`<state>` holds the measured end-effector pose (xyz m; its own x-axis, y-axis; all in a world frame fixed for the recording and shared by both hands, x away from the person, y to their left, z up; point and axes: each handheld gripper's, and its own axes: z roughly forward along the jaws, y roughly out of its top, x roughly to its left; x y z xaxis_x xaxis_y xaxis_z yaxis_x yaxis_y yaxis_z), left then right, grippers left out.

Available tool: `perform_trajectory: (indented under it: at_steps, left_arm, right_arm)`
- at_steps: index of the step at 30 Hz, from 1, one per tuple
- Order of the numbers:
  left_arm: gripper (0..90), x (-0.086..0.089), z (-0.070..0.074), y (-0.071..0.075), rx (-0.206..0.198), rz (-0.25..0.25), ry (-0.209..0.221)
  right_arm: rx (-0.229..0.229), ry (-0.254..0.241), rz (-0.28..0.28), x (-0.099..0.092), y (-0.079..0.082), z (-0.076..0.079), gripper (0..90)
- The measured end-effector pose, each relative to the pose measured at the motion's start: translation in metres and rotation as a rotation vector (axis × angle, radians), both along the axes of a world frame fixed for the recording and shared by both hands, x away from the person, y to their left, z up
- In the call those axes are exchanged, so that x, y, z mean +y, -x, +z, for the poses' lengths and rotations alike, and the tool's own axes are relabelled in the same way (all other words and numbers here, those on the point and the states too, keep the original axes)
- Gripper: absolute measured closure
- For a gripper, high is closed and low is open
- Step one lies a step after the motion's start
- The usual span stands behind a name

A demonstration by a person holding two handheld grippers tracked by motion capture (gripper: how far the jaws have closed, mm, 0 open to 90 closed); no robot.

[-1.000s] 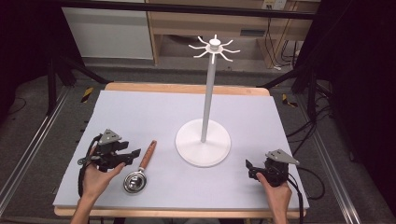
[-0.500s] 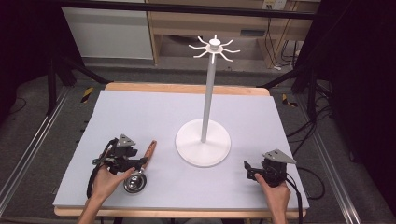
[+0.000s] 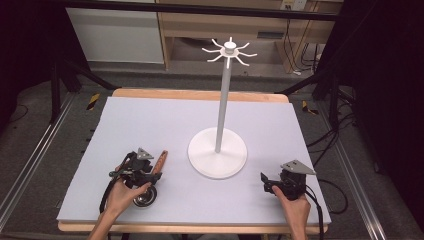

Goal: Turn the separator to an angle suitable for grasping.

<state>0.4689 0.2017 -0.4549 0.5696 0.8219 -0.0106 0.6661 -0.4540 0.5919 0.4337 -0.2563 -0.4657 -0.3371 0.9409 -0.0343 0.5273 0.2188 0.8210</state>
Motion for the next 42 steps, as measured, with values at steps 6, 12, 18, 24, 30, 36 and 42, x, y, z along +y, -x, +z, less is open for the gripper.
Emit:
perform_trajectory:
  at_steps: [6,12,18,24,30,36,42]
  left_arm:
    - [58.1,0.0,-0.006,-0.002,0.02,0.013,-0.018]
    - [59.6,0.001,-0.006,-0.002,0.041,0.015,0.001]
    - [63.4,0.0,-0.004,0.002,0.057,-0.014,-0.008]
    - [64.5,-0.002,-0.004,0.003,0.055,-0.03,-0.019]
    - [57.0,-0.004,0.004,-0.001,0.044,-0.042,-0.023]
    - [56.7,-0.011,0.016,-0.012,0.035,-0.056,-0.028]
    - [58.5,-0.02,0.014,-0.022,0.061,-0.079,-0.069]
  right_arm:
    - [0.002,0.002,0.005,0.0,0.0,0.0,6.3]
    - [0.008,0.001,0.005,0.0,0.0,0.0,6.3]
    - [0.008,-0.002,0.002,0.0,0.0,0.0,6.3]
    - [0.01,-0.002,0.0,-0.001,0.0,-0.001,6.3]
    - [0.015,-0.02,0.002,-0.003,-0.001,0.0,6.3]
    - [0.029,-0.012,0.007,-0.003,-0.002,-0.001,6.0]
    - [0.04,-0.012,0.011,-0.003,-0.003,-0.002,6.0]
